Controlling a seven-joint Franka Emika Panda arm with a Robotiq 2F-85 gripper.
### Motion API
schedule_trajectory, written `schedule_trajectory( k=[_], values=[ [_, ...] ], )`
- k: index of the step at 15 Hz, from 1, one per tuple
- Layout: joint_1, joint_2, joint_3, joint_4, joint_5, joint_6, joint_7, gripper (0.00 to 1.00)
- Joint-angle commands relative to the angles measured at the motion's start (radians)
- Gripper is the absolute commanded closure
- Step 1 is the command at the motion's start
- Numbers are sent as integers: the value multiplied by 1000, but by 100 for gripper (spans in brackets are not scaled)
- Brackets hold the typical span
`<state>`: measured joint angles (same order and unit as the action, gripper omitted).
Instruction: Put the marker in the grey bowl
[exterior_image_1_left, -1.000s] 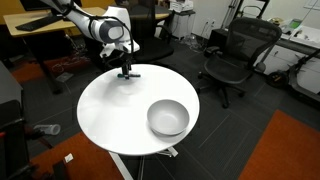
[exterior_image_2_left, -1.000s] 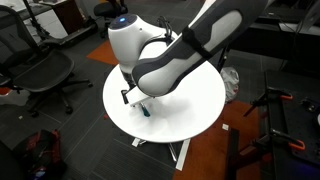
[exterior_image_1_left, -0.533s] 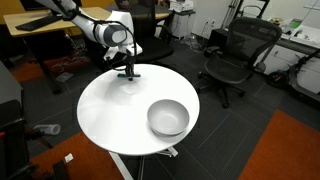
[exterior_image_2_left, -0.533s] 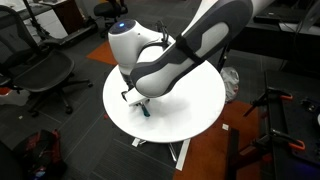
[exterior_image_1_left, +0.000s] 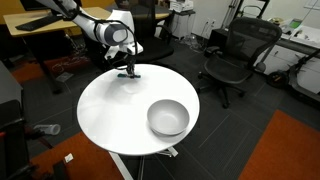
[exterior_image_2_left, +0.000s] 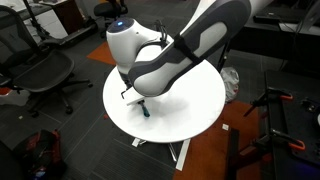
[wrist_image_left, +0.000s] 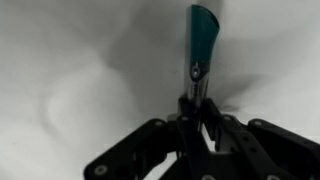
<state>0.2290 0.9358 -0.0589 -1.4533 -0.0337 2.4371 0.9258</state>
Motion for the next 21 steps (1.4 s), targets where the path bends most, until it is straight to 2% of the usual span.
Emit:
schedule_trajectory(
  k=[1,7,15,21],
  values=[
    [-13,-36,2,-28,25,-14,-41,95],
    [-72,-188,17,-190,63,-9,-143,95],
    [-146,-451,-16,-451,82,-7,-273,95],
    [-209,-570,-63,-573,72,1,-330,95]
  ],
)
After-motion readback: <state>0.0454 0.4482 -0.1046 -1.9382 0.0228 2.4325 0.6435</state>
